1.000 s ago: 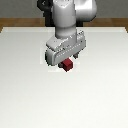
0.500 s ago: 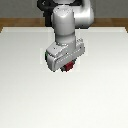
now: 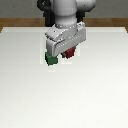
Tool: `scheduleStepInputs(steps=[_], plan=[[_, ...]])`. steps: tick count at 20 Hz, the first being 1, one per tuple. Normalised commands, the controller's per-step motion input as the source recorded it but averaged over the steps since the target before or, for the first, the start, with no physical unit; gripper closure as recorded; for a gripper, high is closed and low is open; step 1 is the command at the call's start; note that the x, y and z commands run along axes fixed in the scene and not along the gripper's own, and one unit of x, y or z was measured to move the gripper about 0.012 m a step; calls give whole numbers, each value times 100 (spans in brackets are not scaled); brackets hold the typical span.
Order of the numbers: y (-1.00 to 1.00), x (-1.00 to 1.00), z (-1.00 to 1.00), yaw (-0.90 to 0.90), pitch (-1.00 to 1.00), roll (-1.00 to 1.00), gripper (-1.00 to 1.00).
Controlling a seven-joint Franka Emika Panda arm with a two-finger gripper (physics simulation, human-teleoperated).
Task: Place the red cube on top of the green cube.
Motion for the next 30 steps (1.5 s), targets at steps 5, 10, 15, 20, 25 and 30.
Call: scheduleStepInputs(steps=[5,10,15,20,25,30], plan=[[-20,0,80,0,0,0,100],[-60,0,0,0,0,0,100],[-60,0,0,0,0,0,100],[0,0,-40,0,0,0,100],[20,-20,0,0,0,0,100],[0,-40,0,0,0,0,100]])
